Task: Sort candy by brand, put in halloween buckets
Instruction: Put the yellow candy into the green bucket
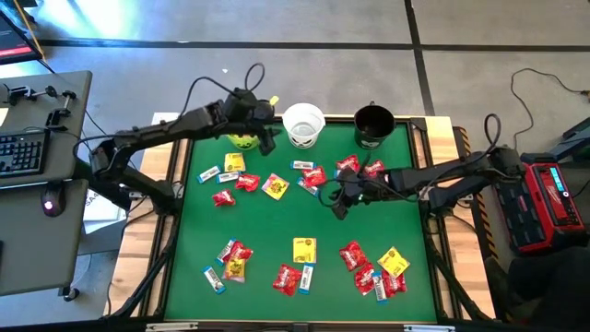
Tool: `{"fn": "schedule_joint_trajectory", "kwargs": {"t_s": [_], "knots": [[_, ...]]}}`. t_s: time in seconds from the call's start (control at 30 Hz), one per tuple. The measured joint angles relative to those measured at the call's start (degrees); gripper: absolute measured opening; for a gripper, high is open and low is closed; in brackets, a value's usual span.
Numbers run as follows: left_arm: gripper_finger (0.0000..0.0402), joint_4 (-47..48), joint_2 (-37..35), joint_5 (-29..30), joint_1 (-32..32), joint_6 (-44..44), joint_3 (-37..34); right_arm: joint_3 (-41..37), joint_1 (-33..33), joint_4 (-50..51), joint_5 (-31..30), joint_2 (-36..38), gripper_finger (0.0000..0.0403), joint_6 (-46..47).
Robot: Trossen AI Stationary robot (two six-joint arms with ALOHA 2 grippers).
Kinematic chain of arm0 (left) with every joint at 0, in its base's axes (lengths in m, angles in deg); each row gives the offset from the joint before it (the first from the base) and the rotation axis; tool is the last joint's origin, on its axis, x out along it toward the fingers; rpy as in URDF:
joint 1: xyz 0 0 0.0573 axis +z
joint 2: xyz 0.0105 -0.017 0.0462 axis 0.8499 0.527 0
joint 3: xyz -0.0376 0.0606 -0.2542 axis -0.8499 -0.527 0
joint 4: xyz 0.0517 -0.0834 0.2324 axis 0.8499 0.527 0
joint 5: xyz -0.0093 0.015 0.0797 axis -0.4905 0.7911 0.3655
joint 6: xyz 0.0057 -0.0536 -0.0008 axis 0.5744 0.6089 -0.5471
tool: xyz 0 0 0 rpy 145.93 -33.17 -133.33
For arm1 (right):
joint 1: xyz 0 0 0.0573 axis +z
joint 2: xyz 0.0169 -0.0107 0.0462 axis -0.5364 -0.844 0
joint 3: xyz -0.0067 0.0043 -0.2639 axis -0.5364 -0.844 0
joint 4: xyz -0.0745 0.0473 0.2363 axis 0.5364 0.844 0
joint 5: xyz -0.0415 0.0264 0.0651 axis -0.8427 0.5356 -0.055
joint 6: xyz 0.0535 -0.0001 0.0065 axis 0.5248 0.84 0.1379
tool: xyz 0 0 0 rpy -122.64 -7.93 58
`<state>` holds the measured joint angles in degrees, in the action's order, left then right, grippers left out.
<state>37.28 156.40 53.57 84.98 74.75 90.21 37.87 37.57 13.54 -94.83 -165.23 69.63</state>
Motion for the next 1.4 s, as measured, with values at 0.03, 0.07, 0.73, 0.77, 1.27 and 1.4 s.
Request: {"fn": "schedule_joint_trajectory", "kwargs": {"t_s": [0.03, 0.07, 0.73, 0.77, 1.27, 1.4], "knots": [[0.0152, -0.74, 0.00, -0.28, -0.59, -0.01, -0.24, 0.00, 0.57, 0.02, 0.03, 0.00, 0.0084, 0.29], [0.0152, -1.47, 0.00, -0.45, -1.19, 0.01, -0.44, 0.00, 1.19, 0.04, 0.00, 0.00, 0.0086, 0.57], [0.0152, -14.47, -0.02, -1.02, -9.65, 5.39, -6.87, 0.83, 14.52, 7.95, -0.42, 0.04, 0.0108, 11.02], [0.0152, -14.72, 0.00, -1.06, -10.07, 5.39, -7.15, 0.83, 15.26, 7.95, 0.25, 0.04, 0.0108, 11.24], [0.0152, -15.68, 0.02, -1.11, -14.24, 6.47, -8.49, 0.85, 29.02, 14.22, 10.52, 0.04, 0.0108, 32.10], [0.0152, -15.69, 0.02, -1.10, -14.53, 6.48, -8.49, 0.85, 32.72, 18.81, 13.07, 0.04, 0.0108, 36.27]]}}
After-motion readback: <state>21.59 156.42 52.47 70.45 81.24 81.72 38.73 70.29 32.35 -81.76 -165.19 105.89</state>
